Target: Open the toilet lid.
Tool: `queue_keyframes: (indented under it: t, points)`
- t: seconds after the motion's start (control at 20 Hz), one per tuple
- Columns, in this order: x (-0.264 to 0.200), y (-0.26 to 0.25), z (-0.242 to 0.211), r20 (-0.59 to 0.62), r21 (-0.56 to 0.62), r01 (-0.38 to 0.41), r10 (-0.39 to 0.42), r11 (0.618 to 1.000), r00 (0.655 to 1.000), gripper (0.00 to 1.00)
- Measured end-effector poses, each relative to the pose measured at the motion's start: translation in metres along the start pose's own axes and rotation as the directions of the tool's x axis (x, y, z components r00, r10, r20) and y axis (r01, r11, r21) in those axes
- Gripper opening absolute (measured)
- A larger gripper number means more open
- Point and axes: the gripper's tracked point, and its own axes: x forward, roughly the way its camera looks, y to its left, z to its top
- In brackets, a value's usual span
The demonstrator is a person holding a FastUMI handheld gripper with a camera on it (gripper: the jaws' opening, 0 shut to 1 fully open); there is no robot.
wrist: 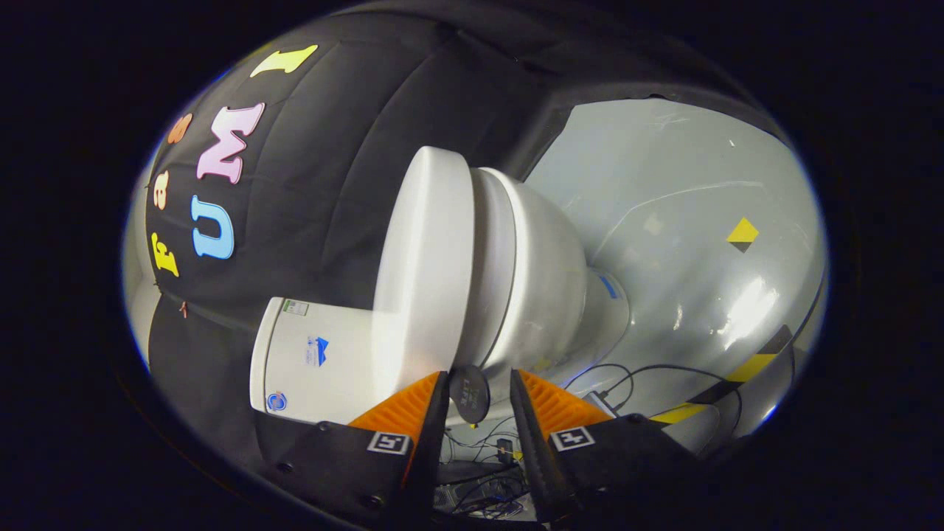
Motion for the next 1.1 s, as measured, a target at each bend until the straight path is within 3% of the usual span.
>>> queue_keyframes:
  t: [0.05, 0.15, 0.2, 0.4, 0.75, 1.1]
  points:
    - [0.009, 0.000, 0.001, 0.001, 0.000, -0.002, 0.002, 1.000, 1.000, 0.54]
    - [0.002, 0.002, 0.005, 0.016, 0.005, -0.008, 0.008, 1.000, 1.000, 0.20]
    - [0.002, 0.005, 0.006, 0.024, -0.015, -0.012, 0.013, 1.000, 1.000, 0.17]
    - [-0.006, 0.019, 0.009, 0.024, -0.017, -0.050, 0.050, 0.999, 0.998, 0.14]
    - [-0.011, 0.029, 0.007, 0.038, -0.054, 0.043, -0.041, 0.998, 0.998, 0.14]
    - [-0.033, 0.084, 0.012, 0.103, -0.128, 0.076, -0.063, 0.989, 0.993, 0.14]
